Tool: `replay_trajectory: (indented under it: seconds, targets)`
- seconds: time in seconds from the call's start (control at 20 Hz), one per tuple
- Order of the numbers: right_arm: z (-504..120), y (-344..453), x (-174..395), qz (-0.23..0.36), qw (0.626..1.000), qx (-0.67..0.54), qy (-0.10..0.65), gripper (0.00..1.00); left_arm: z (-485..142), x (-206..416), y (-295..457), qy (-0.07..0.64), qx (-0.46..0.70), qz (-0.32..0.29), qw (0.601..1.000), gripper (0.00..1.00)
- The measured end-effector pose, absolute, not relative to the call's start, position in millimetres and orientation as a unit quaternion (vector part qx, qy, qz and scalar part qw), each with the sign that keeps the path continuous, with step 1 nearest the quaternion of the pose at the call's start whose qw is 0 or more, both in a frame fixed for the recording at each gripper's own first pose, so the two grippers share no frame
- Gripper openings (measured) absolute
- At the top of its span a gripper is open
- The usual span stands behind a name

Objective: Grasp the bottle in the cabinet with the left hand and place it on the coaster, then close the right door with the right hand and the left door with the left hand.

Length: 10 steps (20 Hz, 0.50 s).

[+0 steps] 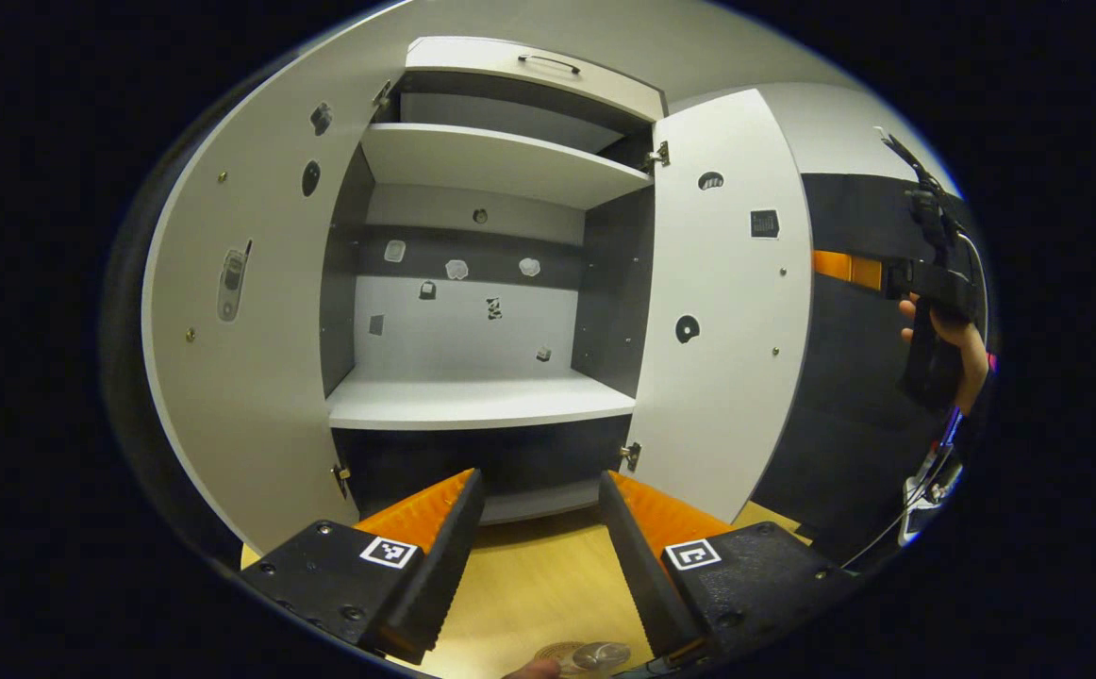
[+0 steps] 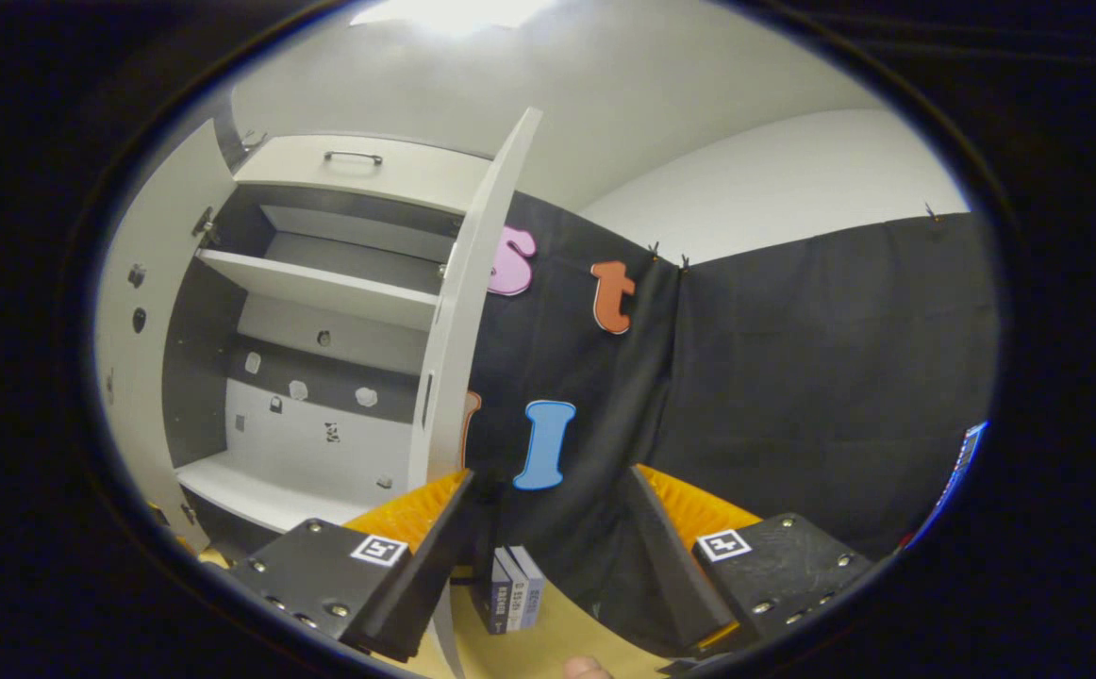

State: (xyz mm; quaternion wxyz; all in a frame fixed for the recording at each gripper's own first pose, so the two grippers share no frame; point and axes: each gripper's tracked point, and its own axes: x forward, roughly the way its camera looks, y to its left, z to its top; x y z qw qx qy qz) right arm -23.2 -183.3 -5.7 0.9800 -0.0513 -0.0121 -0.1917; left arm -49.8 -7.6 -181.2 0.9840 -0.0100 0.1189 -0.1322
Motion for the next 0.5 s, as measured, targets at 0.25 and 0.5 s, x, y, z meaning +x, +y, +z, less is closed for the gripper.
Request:
replay_trajectory:
  seconds: [0.25, 0.5]
  targets:
    - [-9, -178, -20, -0.152, 0.988, -0.028, -0.006, 0.93, -188, -47, 6, 0.134, -0.022, -0.104, 0.985, 0.81]
    - [-8, -160, -16, -0.111, 0.994, -0.009, -0.003, 0.92, -171, -50, 24, 0.12, -0.029, -0.067, 0.99, 0.81]
